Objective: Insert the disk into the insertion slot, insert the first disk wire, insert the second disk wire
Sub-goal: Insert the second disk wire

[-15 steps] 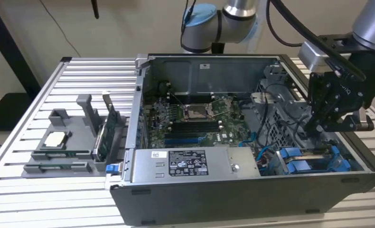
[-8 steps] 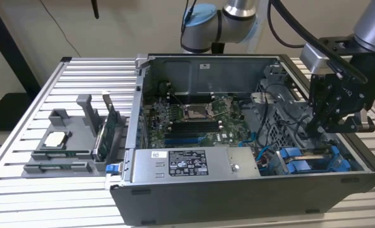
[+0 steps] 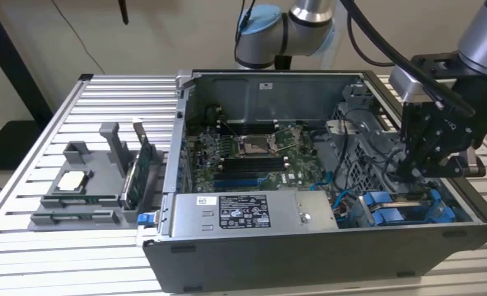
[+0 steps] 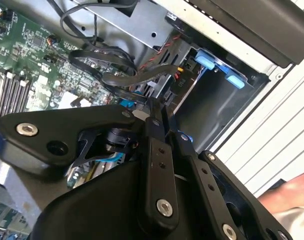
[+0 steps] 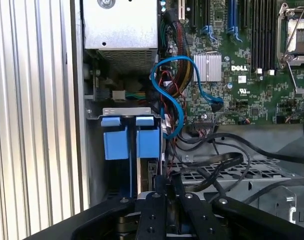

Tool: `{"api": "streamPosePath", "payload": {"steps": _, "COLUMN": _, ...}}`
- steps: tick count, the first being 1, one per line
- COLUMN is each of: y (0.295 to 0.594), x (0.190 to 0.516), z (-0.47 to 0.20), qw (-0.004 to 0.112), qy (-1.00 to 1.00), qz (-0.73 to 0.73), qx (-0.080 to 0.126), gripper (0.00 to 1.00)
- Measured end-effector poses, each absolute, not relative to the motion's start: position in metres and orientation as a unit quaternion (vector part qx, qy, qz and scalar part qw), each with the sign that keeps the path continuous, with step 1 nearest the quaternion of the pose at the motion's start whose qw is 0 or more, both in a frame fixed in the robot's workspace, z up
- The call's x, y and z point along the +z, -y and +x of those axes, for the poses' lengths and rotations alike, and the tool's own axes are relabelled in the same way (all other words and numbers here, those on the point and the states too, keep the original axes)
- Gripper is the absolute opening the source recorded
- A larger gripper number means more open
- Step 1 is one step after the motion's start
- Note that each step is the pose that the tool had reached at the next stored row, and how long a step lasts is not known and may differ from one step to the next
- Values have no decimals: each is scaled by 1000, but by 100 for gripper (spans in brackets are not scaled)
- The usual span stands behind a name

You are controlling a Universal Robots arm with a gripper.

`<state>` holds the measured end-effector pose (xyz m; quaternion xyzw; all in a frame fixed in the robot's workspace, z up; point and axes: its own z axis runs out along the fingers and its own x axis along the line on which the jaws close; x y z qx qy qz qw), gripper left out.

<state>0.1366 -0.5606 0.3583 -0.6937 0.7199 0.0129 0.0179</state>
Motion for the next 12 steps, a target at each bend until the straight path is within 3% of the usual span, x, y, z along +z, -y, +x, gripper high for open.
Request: {"api": "streamPosePath", "payload": {"steps": 12, "y": 561, "x": 352, "z": 137, "qw": 16, "qy": -722, "qz": -692, "qx": 11, "gripper": 16}}
